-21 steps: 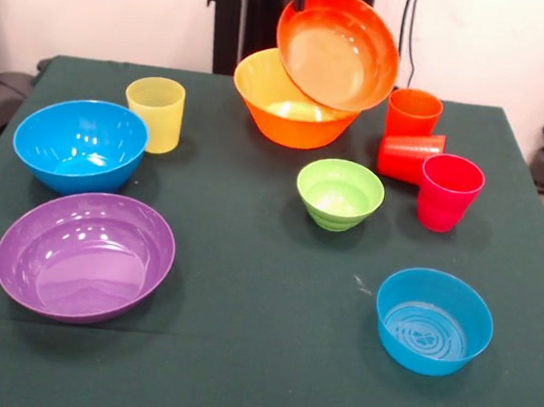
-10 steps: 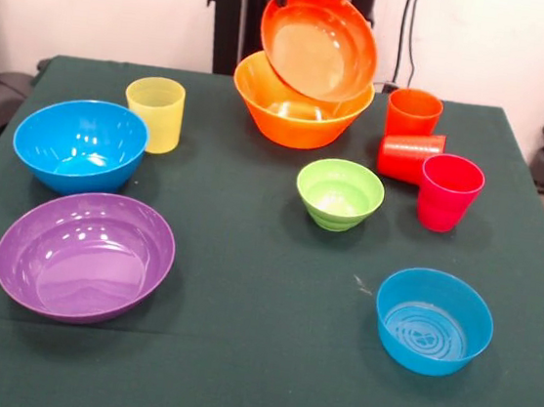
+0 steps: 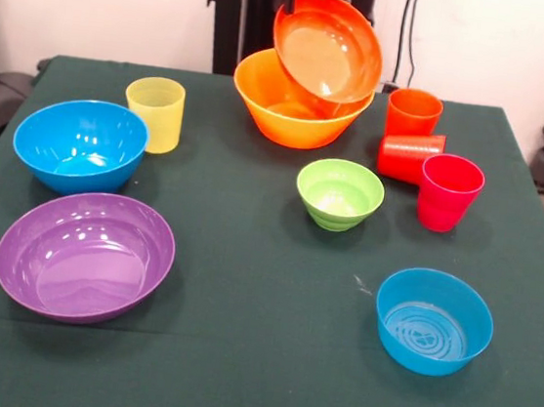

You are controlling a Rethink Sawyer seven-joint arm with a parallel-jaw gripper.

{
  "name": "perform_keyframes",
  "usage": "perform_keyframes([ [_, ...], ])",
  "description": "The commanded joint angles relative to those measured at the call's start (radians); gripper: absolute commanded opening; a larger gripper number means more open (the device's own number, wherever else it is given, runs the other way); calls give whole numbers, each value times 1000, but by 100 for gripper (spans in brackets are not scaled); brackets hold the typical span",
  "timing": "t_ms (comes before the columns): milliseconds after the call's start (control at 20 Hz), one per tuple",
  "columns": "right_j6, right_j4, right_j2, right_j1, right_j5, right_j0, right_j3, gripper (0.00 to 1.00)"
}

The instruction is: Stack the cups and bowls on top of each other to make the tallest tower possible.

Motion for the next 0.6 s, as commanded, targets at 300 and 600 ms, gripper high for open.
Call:
perform_keyframes([
  [300,24,-22,66,26,-41,43,-15,0],
  [600,11,-26,71,3,-36,33,-26,0],
])
